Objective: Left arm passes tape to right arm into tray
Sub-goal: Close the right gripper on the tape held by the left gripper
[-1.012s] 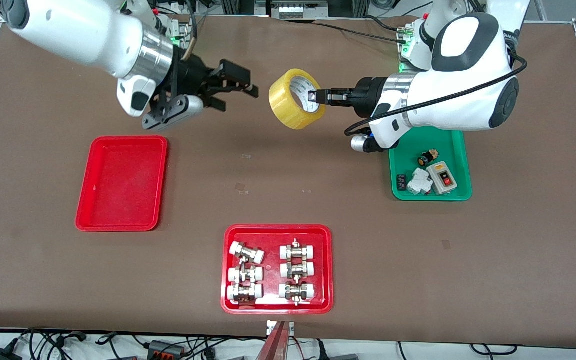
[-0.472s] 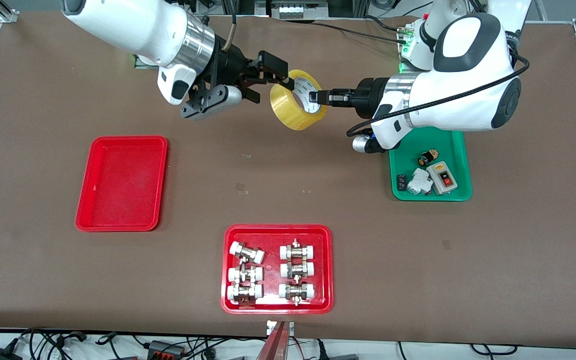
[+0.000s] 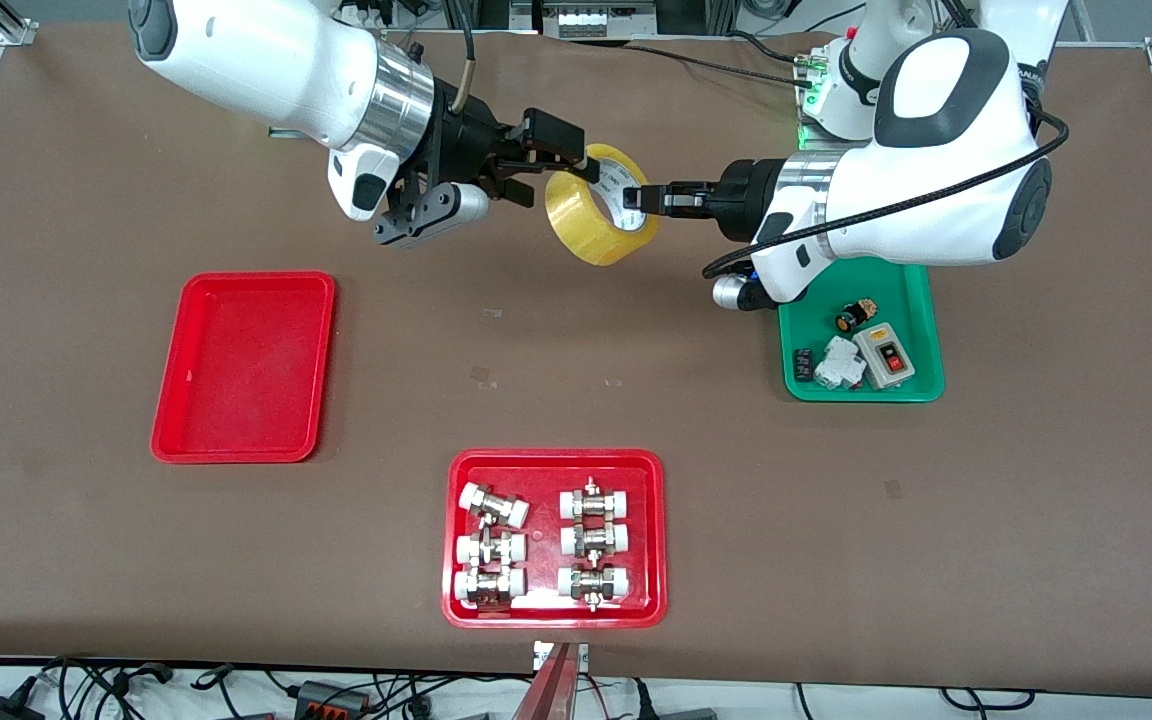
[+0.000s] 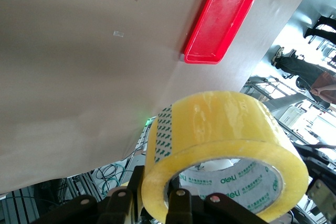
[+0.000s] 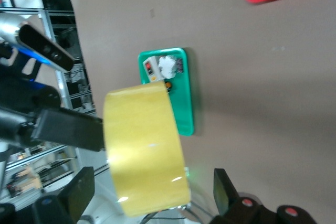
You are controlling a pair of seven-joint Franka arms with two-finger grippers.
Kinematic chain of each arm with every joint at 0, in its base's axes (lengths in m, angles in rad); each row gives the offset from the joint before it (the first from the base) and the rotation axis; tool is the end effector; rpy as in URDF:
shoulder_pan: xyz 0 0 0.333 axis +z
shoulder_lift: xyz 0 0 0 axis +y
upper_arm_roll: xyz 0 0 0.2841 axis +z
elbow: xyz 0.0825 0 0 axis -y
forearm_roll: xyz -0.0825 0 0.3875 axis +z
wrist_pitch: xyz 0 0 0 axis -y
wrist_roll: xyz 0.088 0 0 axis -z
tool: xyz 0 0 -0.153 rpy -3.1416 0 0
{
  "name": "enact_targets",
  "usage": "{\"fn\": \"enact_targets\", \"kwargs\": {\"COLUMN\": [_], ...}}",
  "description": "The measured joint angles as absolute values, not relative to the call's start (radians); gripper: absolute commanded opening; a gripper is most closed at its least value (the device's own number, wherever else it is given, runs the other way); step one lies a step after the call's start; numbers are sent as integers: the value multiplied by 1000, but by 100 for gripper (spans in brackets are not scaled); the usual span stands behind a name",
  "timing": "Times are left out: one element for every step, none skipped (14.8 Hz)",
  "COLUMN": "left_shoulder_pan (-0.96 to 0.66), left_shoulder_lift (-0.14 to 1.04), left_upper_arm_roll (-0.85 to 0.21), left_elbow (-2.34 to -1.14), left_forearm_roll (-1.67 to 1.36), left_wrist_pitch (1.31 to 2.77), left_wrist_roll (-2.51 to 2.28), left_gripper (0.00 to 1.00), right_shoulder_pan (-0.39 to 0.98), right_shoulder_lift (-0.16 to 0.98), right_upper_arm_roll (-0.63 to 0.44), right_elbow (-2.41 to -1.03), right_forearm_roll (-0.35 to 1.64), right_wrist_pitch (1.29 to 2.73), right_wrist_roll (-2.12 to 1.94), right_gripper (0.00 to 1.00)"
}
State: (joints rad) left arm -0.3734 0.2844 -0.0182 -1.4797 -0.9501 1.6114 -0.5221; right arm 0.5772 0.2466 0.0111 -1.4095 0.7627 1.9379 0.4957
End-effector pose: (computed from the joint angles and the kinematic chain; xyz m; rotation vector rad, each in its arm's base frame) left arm 0.5372 -0.3519 0.4864 2.2476 0.2838 -0.6696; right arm 0.5170 0.4363 0.5460 -2.3539 0.1053 0.1944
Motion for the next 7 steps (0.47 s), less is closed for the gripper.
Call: {"fn": "enact_targets", "kwargs": {"left_shoulder_pan": [-373,-373,-373,-373,-373,-373,-373], "left_shoulder_lift": [284,284,284,284,284,284,284], "left_upper_arm_roll": [-18,-18,-18,-18,-18,-18,-18], "left_elbow": [-1480,-1479,-1479,-1479,-1479,-1479,-1479], "left_forearm_roll": [-950,-950,-950,-950,-950,-950,-950], "left_wrist_pitch": [1611,1611,1611,1611,1611,1611,1611], "left_wrist_roll": [-522,-522,-522,-522,-522,-522,-522], "left_gripper": [1,1,1,1,1,1,1], "right_shoulder_pan": [577,577,577,577,577,577,577], "right_shoulder_lift": [247,248,250,252,254,255,256], "right_upper_arm_roll": [10,9,9,9,9,9,9], "right_elbow": [-1410,-1410,-1410,-1410,-1410,-1410,-1410], "right_forearm_roll": [777,783,784,785,785,785,785], "right_wrist_pitch": [1938,1938,1938,1938,1938,1939,1939], "right_wrist_roll": [496,496,496,496,496,495,492], "right_gripper": [100,100,100,100,100,100,100]}}
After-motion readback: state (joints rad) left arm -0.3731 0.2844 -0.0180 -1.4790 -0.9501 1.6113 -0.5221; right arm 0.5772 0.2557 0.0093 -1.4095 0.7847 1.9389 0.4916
